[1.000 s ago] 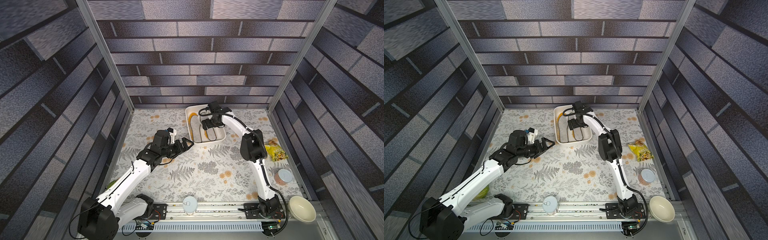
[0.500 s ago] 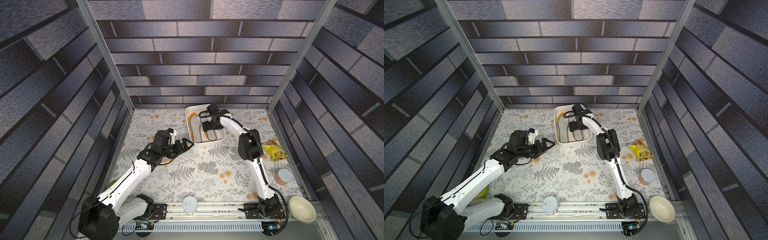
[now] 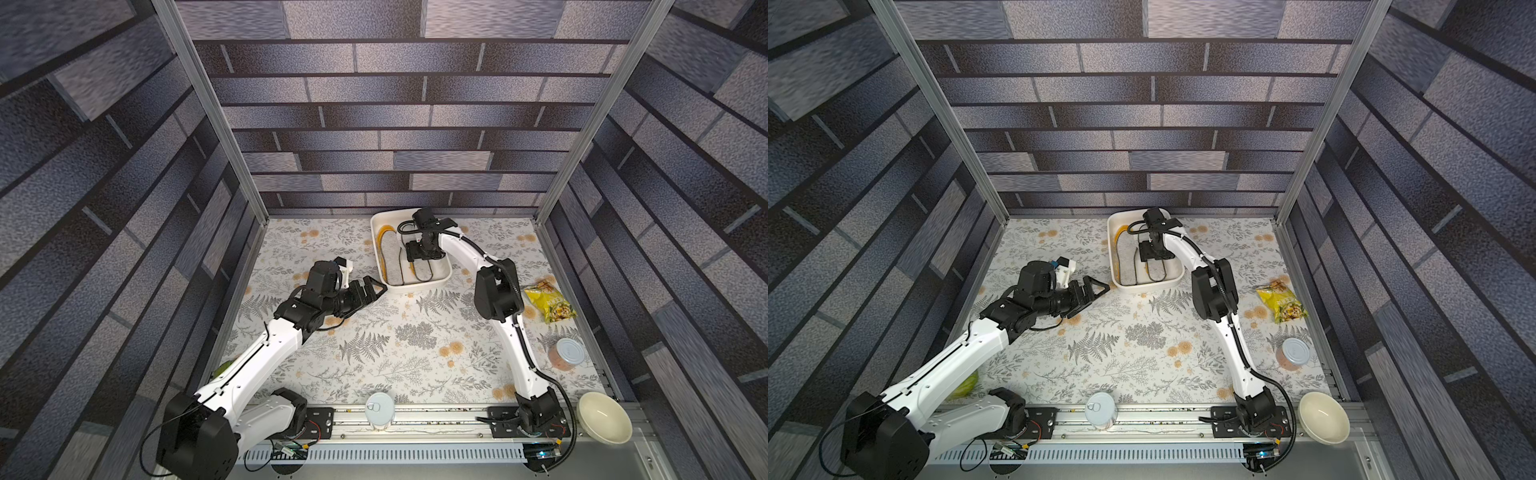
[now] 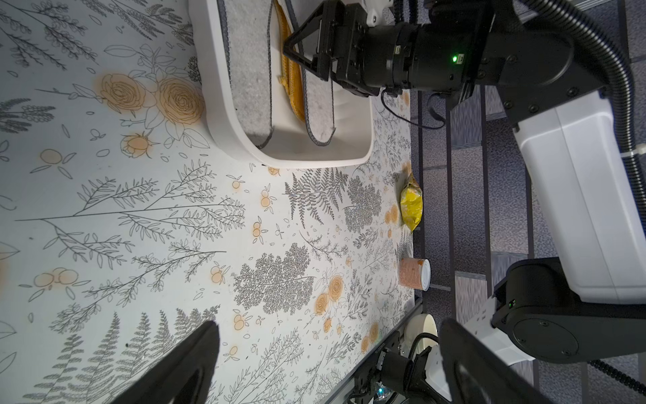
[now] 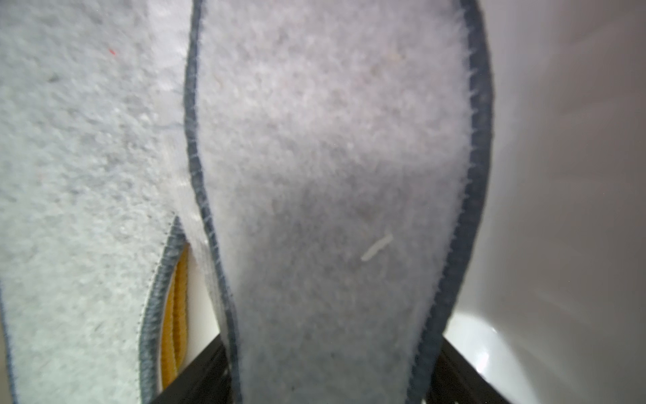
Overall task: Put the insoles into the storage box
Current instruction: Adjust the insole in the storage box.
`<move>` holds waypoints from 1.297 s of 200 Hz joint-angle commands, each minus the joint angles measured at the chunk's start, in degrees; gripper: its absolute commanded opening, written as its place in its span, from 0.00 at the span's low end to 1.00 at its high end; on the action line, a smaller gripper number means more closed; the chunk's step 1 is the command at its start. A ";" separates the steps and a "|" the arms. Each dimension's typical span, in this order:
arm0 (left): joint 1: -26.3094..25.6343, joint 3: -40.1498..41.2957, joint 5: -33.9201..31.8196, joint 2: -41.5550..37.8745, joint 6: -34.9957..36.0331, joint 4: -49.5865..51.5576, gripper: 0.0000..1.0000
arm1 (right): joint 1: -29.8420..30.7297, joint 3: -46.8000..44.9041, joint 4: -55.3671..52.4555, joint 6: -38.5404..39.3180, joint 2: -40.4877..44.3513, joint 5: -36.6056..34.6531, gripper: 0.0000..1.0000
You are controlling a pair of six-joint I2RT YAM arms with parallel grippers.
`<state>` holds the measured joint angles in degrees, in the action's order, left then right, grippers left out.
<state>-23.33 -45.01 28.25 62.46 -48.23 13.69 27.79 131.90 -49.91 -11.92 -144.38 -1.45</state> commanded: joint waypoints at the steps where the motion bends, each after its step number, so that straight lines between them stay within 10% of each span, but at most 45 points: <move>1: 0.48 1.05 0.40 0.21 0.72 -1.08 1.00 | 0.42 2.84 -3.27 -1.14 -1.54 -0.35 0.69; 124: 0.63 1.73 0.91 0.12 0.47 -1.57 1.00 | 0.03 4.16 -5.41 -8.34 -2.29 -2.14 0.57; 180: 0.61 1.66 1.10 0.30 0.47 -1.74 1.00 | -0.09 4.16 -5.13 -7.60 -0.61 -1.59 0.87; 259: 0.65 1.10 1.28 1.06 0.57 -2.18 1.00 | -0.28 4.33 -5.94 -5.12 5.91 -1.38 0.91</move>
<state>-23.14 -43.97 28.49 62.81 -48.23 12.86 27.73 134.65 -53.82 -18.28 -143.57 -2.37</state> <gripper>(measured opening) 0.997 0.908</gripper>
